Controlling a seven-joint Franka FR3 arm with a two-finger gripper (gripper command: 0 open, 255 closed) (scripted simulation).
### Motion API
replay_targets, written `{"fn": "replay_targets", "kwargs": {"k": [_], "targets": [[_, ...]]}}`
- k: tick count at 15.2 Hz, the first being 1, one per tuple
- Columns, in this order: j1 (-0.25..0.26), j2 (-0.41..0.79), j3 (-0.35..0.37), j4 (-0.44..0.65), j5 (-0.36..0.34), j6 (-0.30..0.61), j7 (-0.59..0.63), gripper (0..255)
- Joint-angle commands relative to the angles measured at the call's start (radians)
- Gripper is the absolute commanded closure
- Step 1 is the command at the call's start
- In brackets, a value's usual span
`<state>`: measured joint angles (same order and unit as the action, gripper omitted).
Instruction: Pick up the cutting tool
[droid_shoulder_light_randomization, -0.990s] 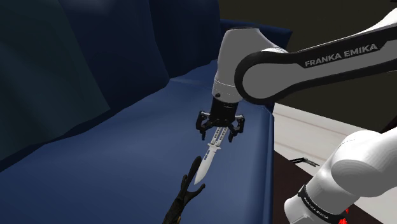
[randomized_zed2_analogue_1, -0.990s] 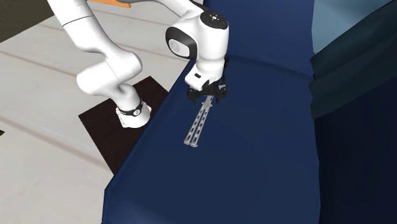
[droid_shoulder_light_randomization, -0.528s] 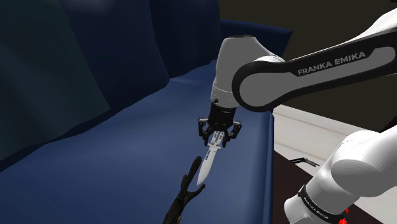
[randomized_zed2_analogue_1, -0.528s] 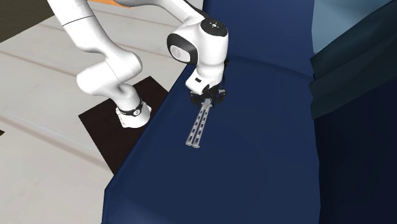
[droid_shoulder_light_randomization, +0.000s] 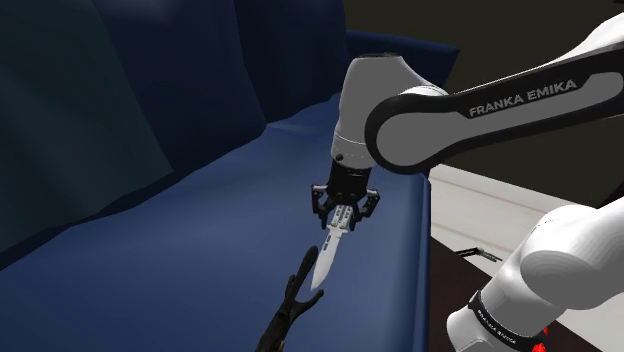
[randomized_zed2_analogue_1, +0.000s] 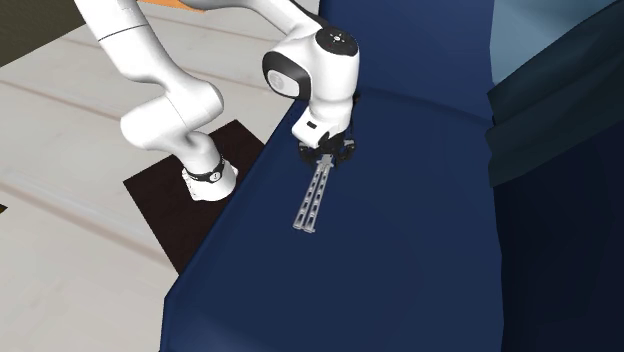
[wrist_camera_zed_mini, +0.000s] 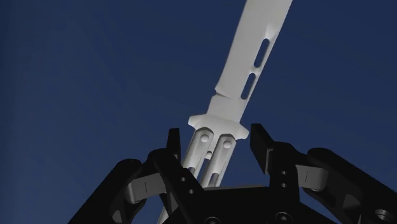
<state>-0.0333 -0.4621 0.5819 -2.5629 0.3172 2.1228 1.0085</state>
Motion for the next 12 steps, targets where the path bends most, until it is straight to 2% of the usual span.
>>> {"fn": "replay_targets", "kwargs": {"k": [1,12], "targets": [[0.0,-0.011,-0.007,0.011,-0.001,-0.023,-0.002,255],[0.002,-0.073,-0.052,0.116,-0.017,-0.189,-0.004,255]]}}
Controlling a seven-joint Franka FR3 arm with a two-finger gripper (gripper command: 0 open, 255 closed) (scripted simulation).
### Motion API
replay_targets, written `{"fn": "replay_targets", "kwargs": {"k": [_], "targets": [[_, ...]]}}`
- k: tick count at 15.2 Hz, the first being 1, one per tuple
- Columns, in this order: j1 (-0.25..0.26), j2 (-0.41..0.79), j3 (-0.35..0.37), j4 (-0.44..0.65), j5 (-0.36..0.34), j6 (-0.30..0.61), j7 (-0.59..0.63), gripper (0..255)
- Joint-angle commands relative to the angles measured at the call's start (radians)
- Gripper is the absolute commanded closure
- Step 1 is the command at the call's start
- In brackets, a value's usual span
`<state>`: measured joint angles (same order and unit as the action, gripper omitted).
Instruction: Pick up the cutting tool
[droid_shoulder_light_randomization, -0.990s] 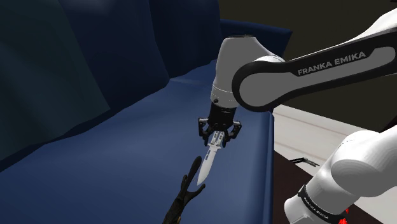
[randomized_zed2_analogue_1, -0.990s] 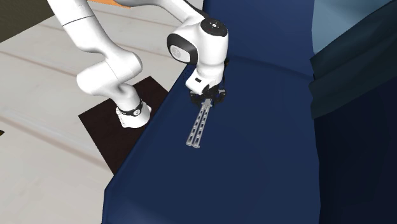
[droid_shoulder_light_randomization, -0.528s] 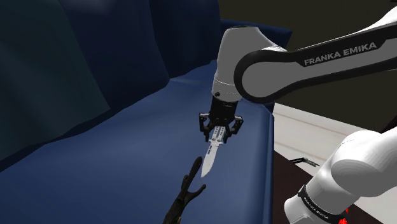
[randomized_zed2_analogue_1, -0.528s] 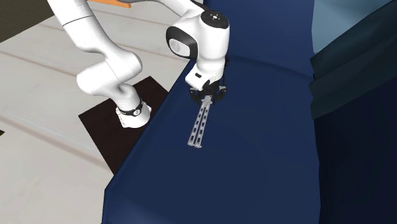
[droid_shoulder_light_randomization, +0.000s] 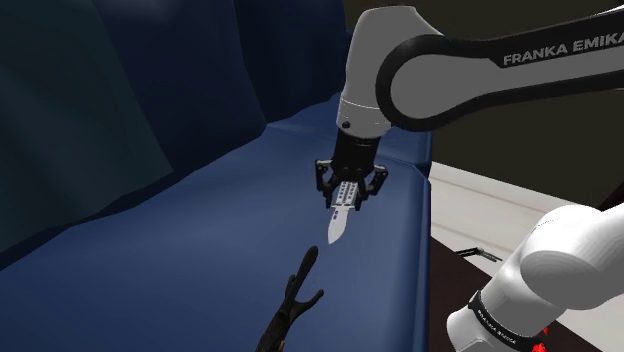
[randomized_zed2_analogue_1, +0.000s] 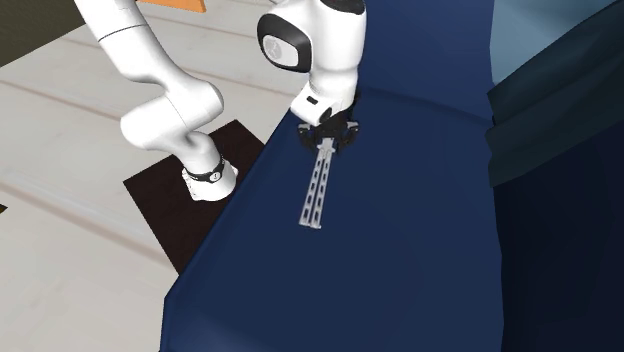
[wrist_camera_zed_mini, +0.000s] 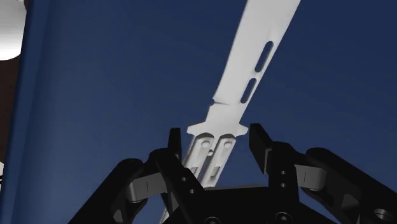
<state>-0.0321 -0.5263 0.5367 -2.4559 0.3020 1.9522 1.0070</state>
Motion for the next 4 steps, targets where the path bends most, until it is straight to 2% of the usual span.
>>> {"fn": "replay_targets", "kwargs": {"k": [1,4], "targets": [[0.0,-0.012,-0.01,0.02,-0.003,-0.033,-0.002,255],[0.0,-0.016,-0.014,0.032,-0.005,-0.049,-0.002,255]]}}
